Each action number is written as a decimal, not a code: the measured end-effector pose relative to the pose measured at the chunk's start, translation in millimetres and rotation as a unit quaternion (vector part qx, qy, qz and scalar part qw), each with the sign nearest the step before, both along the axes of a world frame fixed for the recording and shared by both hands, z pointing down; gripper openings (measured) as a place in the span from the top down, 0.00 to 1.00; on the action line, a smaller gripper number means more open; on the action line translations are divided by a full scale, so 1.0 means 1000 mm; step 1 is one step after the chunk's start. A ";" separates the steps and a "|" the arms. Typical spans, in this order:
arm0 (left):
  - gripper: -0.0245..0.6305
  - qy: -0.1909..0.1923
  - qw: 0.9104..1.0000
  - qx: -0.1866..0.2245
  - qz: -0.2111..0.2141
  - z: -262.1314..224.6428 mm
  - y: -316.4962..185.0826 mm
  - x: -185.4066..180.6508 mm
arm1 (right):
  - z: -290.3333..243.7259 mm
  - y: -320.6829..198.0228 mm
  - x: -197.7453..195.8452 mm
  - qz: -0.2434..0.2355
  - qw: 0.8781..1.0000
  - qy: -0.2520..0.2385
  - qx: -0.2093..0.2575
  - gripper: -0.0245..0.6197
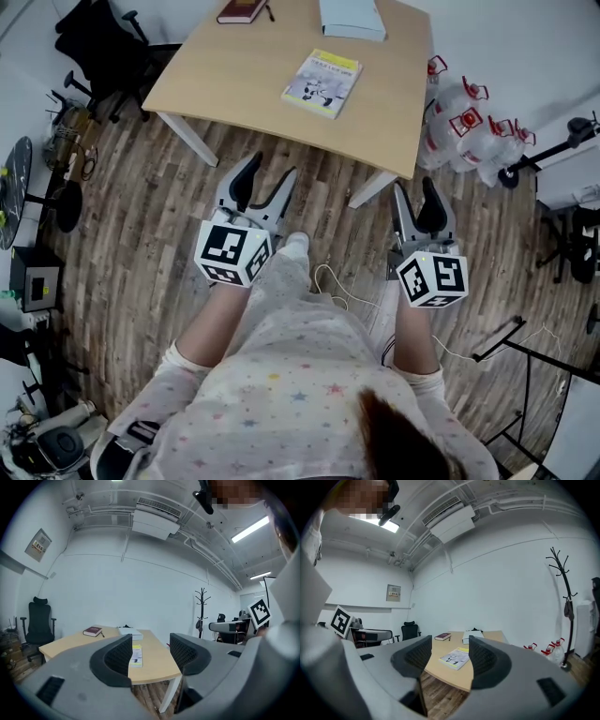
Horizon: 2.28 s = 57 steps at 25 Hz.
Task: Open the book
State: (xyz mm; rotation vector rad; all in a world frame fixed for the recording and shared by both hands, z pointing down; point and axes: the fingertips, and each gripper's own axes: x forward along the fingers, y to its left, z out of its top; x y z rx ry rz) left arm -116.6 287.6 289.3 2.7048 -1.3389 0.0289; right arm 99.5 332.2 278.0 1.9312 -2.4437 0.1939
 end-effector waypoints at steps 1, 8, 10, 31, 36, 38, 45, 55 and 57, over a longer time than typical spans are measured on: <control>0.61 0.001 1.000 0.000 0.001 -0.001 -0.013 0.000 | -0.001 -0.012 0.001 0.002 1.000 0.003 -0.002 0.61; 0.61 0.003 1.000 0.009 0.009 -0.007 -0.103 0.005 | -0.006 -0.094 0.009 0.019 1.000 0.003 0.001 0.61; 0.61 0.002 1.000 0.010 0.012 -0.008 -0.126 0.005 | -0.004 -0.116 0.010 0.026 1.000 0.002 -0.004 0.61; 0.61 -0.007 1.000 -0.014 -0.021 0.008 -0.271 0.063 | 0.005 -0.273 0.074 -0.003 1.000 -0.013 -0.018 0.61; 0.61 0.002 1.000 -0.019 -0.024 0.011 -0.299 0.093 | 0.003 -0.307 0.104 -0.016 1.000 -0.017 -0.013 0.61; 0.61 0.003 0.999 -0.015 -0.029 0.011 -0.307 0.103 | 0.004 -0.316 0.115 -0.023 1.000 -0.018 -0.011 0.61; 0.61 -0.007 0.998 -0.014 -0.053 0.014 -0.323 0.121 | 0.009 -0.343 0.135 -0.048 0.998 -0.026 -0.012 0.61; 0.61 -0.015 0.998 -0.028 -0.062 0.027 -0.331 0.129 | 0.022 -0.356 0.139 -0.059 0.997 -0.037 -0.020 0.61; 0.61 -0.018 0.998 -0.029 -0.059 0.030 -0.333 0.132 | 0.023 -0.357 0.140 -0.058 0.997 -0.037 -0.022 0.61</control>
